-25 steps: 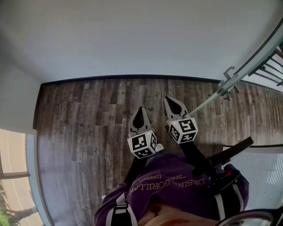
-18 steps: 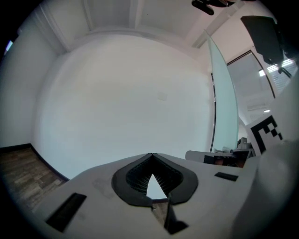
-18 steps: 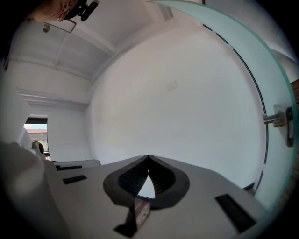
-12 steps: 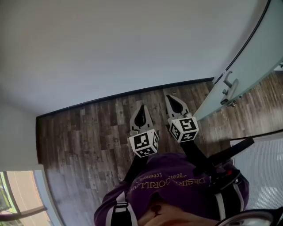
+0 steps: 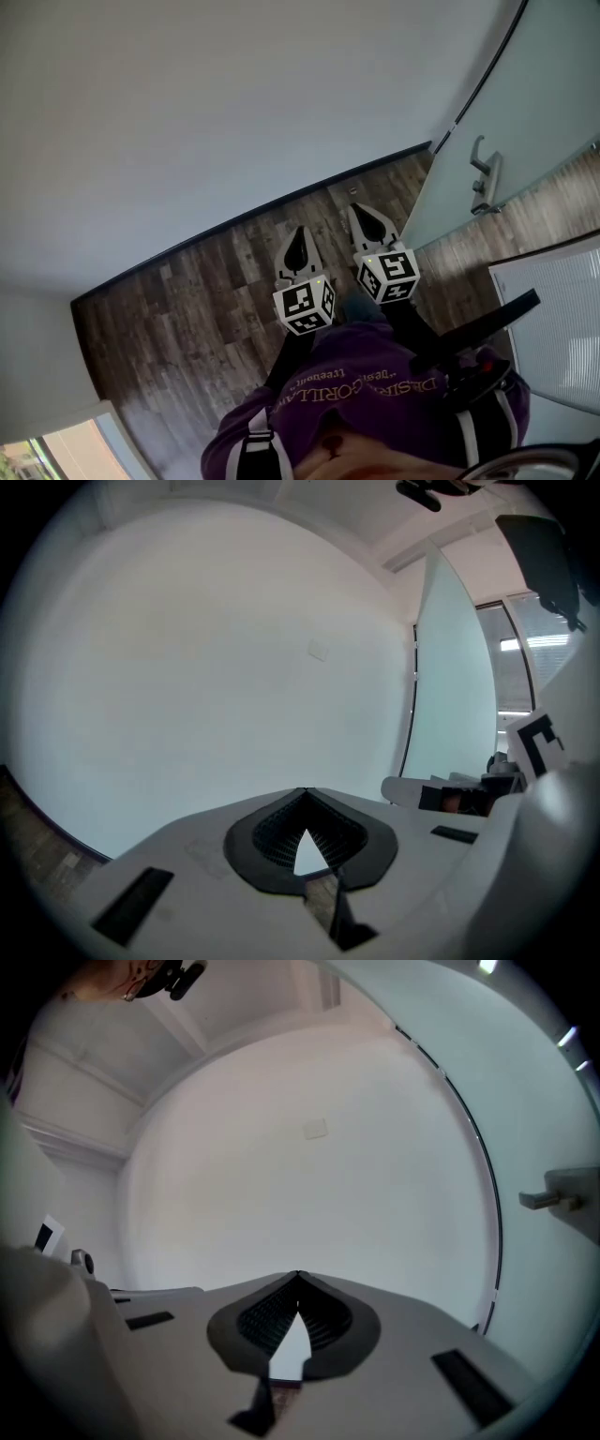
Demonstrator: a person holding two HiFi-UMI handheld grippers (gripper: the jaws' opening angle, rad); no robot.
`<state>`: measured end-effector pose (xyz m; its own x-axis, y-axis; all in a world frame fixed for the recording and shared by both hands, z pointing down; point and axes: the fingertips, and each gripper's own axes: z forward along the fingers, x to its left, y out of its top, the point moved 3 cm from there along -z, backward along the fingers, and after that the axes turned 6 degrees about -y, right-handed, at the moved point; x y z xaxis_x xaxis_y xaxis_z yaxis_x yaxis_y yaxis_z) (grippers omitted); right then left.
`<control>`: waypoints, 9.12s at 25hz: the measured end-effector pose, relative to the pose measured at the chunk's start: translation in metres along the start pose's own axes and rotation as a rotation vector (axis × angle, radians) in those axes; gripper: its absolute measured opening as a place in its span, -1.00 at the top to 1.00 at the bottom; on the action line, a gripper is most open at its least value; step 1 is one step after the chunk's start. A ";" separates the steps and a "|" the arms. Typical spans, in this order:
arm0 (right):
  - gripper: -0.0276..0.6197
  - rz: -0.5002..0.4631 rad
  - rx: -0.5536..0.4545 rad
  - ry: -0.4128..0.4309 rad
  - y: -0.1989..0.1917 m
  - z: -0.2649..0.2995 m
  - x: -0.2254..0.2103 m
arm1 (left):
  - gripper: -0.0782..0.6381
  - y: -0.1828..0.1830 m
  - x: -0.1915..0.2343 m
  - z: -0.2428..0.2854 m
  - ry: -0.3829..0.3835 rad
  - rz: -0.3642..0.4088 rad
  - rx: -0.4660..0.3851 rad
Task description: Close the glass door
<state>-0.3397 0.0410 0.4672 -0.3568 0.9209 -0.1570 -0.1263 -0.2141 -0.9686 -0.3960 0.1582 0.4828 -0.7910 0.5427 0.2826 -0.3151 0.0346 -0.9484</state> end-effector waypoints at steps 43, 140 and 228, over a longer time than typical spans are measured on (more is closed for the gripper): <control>0.94 0.182 -0.132 -0.904 0.047 -0.006 -0.259 | 0.78 0.001 -0.308 0.299 -1.289 0.506 0.105; 0.94 0.293 -0.205 -1.303 -0.003 -0.220 -0.317 | 0.42 -0.135 -0.550 0.258 -1.583 1.794 -0.300; 0.94 0.391 -0.247 -1.462 -0.007 -0.360 -0.438 | 0.43 -0.171 -0.733 0.247 -1.556 1.748 -0.167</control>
<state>0.1503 -0.2435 0.4738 -0.9182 -0.3266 -0.2243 0.2890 -0.1649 -0.9430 0.1079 -0.4523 0.4734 0.1525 -0.6759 -0.7210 0.8097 0.5038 -0.3011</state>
